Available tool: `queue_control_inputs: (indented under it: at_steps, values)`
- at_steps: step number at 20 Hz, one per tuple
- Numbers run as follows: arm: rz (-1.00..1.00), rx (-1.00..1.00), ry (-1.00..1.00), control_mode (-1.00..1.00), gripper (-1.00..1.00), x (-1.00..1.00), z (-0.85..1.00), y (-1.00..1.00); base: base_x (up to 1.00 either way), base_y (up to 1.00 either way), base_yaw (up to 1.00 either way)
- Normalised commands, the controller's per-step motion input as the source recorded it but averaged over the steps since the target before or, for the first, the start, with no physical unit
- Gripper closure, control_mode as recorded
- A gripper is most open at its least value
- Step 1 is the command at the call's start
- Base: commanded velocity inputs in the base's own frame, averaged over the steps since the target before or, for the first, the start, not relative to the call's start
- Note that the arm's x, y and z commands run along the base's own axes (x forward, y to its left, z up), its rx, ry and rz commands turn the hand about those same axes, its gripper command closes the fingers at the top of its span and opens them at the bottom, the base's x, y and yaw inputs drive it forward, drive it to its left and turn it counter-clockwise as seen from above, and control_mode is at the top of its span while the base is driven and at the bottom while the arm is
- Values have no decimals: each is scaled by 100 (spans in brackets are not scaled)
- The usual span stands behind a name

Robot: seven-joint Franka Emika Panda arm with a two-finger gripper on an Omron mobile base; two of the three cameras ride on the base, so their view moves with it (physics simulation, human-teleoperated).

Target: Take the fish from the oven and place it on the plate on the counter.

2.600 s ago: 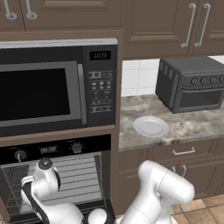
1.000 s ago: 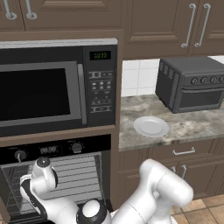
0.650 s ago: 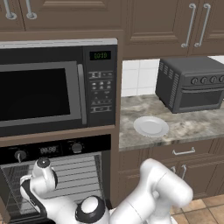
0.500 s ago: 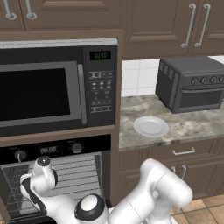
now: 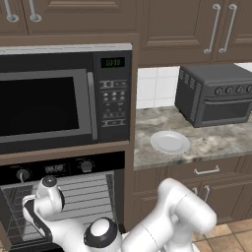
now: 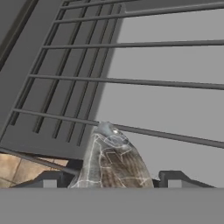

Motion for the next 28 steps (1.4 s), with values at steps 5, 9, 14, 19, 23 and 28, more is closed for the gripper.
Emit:
queue_control_inputs:
  at_steps: [5, 9, 14, 19, 23, 28]
  values:
    - [0, 3, 0, -100, 100, -8, -21, 0, 0, 0, 0]
    - [0, 3, 0, -100, 100, -11, -21, 0, 0, 0, 0]
    - [0, 0, 0, -100, 100, -11, -14, 0, 0, 0, 0]
    - [0, 1, -9, -100, 100, -73, 17, -4, 0, 0, 0]
    - [0, 4, -20, -100, 100, -100, 64, -22, 0, 0, 0]
    - [0, 7, -21, -100, 100, -100, 95, -55, 0, 0, 0]
